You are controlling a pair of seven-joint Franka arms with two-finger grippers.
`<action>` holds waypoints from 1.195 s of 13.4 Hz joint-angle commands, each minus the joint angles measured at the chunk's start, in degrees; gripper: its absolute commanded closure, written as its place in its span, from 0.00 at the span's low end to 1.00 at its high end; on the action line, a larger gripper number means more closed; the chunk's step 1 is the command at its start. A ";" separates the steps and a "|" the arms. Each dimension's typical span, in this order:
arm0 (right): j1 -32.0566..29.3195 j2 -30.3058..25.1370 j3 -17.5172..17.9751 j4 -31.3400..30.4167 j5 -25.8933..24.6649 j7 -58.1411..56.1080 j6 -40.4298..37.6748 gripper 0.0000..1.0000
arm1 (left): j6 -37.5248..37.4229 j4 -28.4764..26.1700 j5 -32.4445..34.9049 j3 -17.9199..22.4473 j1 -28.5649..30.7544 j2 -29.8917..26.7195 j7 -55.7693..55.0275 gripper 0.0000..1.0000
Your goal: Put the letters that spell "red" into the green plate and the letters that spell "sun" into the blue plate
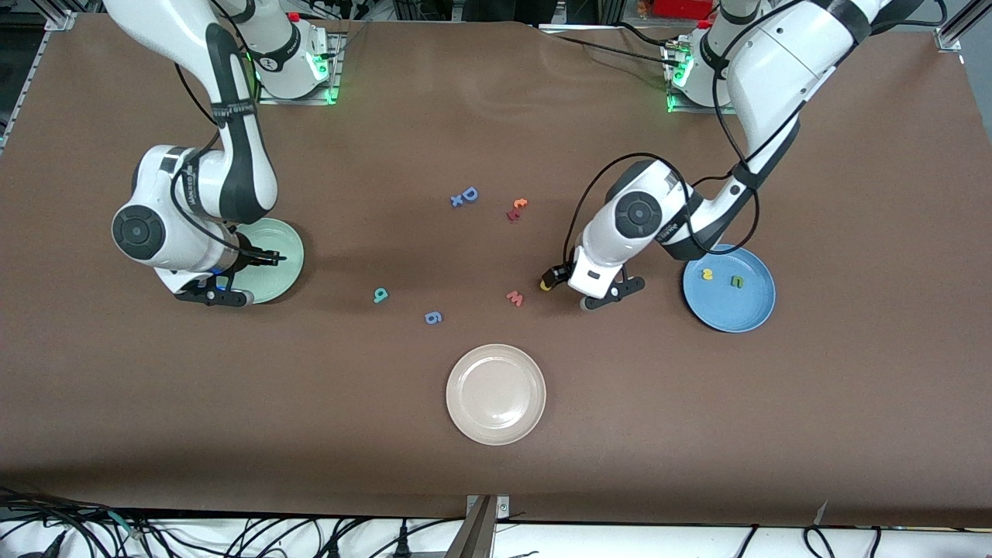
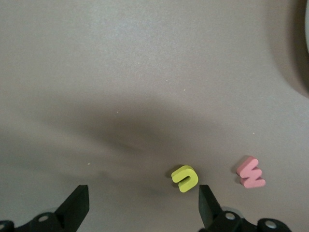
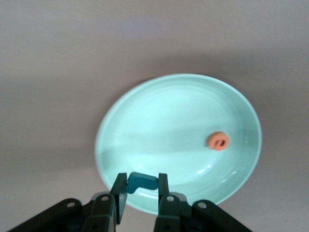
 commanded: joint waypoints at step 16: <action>5.76 -0.29 0.89 4.03 4.91 11.30 -0.50 0.22 | 0.64 8.52 5.78 8.41 -12.58 5.61 -33.07 0.00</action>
